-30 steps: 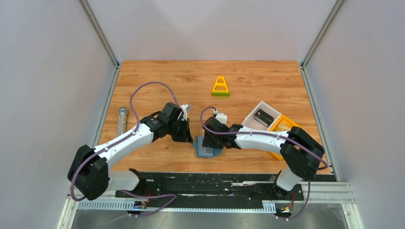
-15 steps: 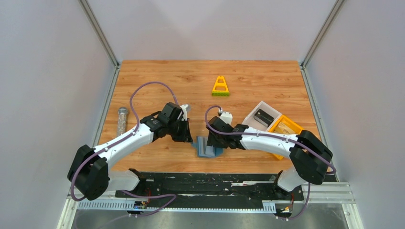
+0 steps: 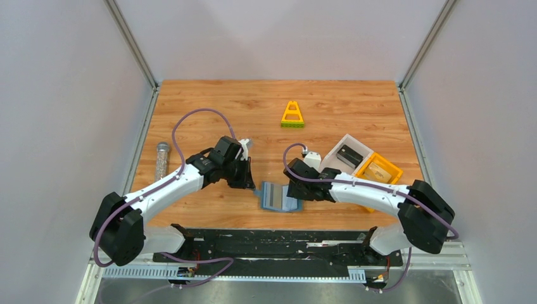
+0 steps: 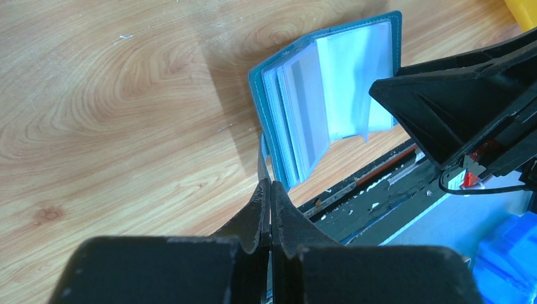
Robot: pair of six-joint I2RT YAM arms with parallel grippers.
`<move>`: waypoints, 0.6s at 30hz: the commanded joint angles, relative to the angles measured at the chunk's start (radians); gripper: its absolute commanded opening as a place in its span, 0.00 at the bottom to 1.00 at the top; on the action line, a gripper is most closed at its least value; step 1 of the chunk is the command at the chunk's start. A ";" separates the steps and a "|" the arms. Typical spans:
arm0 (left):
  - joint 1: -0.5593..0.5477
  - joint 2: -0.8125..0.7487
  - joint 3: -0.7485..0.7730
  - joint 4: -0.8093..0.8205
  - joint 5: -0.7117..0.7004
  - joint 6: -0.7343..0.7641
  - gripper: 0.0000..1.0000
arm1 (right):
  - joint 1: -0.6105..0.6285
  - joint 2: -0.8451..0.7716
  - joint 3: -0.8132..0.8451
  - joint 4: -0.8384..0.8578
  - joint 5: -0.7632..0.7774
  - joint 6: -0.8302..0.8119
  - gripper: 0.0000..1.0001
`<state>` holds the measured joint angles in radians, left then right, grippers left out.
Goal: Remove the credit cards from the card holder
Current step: Open the card holder at the center of the board.
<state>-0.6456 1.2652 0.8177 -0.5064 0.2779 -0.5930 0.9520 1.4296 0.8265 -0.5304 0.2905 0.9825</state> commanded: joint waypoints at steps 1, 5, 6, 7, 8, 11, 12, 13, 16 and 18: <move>-0.003 -0.008 0.001 0.001 -0.012 0.019 0.00 | -0.010 -0.047 -0.011 -0.029 0.028 0.012 0.41; -0.004 -0.006 0.002 -0.003 -0.016 0.020 0.00 | -0.022 -0.057 -0.033 -0.036 0.038 0.013 0.41; -0.004 -0.006 0.002 -0.003 -0.013 0.019 0.00 | -0.028 -0.060 -0.038 -0.038 0.038 0.009 0.41; -0.004 -0.006 0.002 -0.003 -0.008 0.019 0.00 | -0.032 -0.064 -0.038 -0.043 0.038 0.006 0.40; -0.004 -0.007 0.002 -0.001 -0.005 0.019 0.00 | -0.036 -0.071 -0.036 -0.052 0.038 0.002 0.40; -0.004 -0.011 0.003 0.008 0.017 0.015 0.00 | -0.039 -0.106 0.006 -0.101 0.026 -0.011 0.40; -0.003 -0.013 0.003 0.011 0.029 0.013 0.00 | -0.039 -0.123 0.026 -0.115 0.015 -0.019 0.40; -0.003 -0.015 0.003 0.017 0.034 0.009 0.00 | -0.038 -0.143 0.045 -0.122 0.000 -0.028 0.40; -0.004 -0.017 0.004 0.024 0.047 0.006 0.00 | -0.035 -0.210 0.088 -0.096 -0.040 -0.050 0.41; -0.003 -0.015 0.006 0.027 0.050 0.003 0.00 | -0.035 -0.250 0.092 -0.031 -0.083 -0.067 0.41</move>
<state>-0.6456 1.2652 0.8177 -0.5056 0.3031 -0.5934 0.9150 1.2736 0.8497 -0.6483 0.2707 0.9577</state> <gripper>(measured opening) 0.006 0.409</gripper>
